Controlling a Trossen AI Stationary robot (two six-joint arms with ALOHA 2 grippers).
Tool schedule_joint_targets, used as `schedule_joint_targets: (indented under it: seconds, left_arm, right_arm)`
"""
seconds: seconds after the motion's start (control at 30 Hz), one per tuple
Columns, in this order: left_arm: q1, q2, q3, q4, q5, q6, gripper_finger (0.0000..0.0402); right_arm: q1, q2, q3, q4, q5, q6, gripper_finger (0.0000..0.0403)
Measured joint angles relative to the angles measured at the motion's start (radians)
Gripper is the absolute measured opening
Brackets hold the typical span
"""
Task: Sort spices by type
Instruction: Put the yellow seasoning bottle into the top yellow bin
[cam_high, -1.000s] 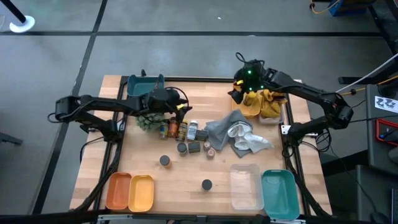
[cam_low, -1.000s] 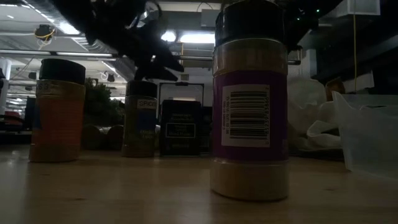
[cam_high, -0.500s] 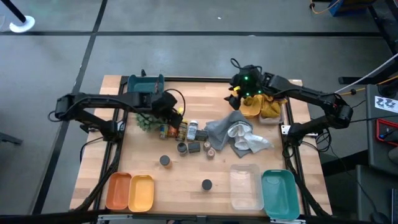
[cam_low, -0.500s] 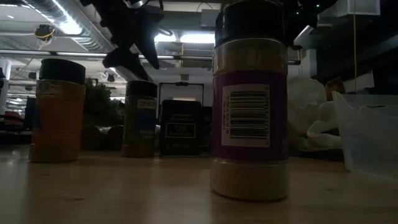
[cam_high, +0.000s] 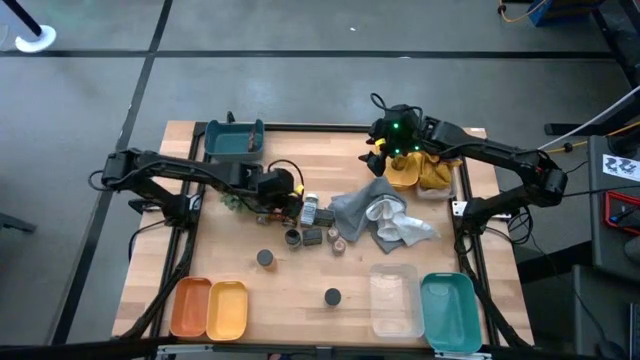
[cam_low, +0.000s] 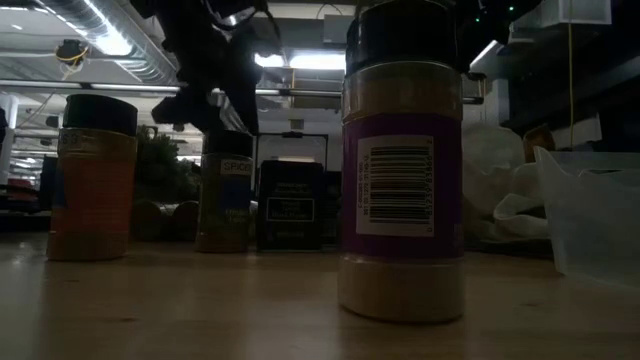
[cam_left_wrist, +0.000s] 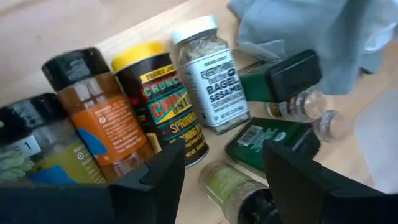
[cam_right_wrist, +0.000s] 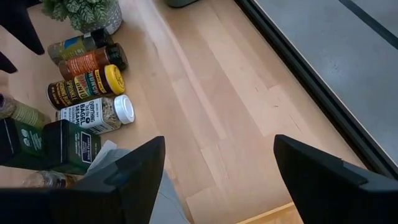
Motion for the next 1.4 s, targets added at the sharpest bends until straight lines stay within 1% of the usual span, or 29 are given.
schedule_joint_targets:
  seconds: [0.2,0.57,0.83,1.0,1.2,1.4]
  left_arm:
    - [0.001,0.052,0.0,0.003,0.008,-0.059,0.0196]
    - [0.002,0.169,0.0,0.018,0.008,-0.061,0.0196]
    - [0.002,0.23,0.0,0.045,0.009,-0.065,0.0196]
    - [0.002,0.246,0.001,0.083,0.009,-0.065,0.0196]
    - [0.002,0.246,0.001,0.083,0.01,-0.065,0.0196]
    - [0.002,0.246,0.001,0.082,0.009,-0.009,0.0196]
  right_arm:
    - [0.0,0.0,0.0,0.0,0.002,0.0,0.0298]
    - [0.0,0.0,0.0,-0.001,0.002,0.0,0.0298]
    - [0.0,0.0,0.0,-0.001,0.002,0.0,0.0298]
    - [0.0,0.0,0.0,-0.001,0.002,0.0,0.0298]
    - [0.0,0.0,0.0,-0.001,0.002,0.0,0.0298]
    - [0.0,0.0,0.0,-0.001,0.002,0.0,0.0298]
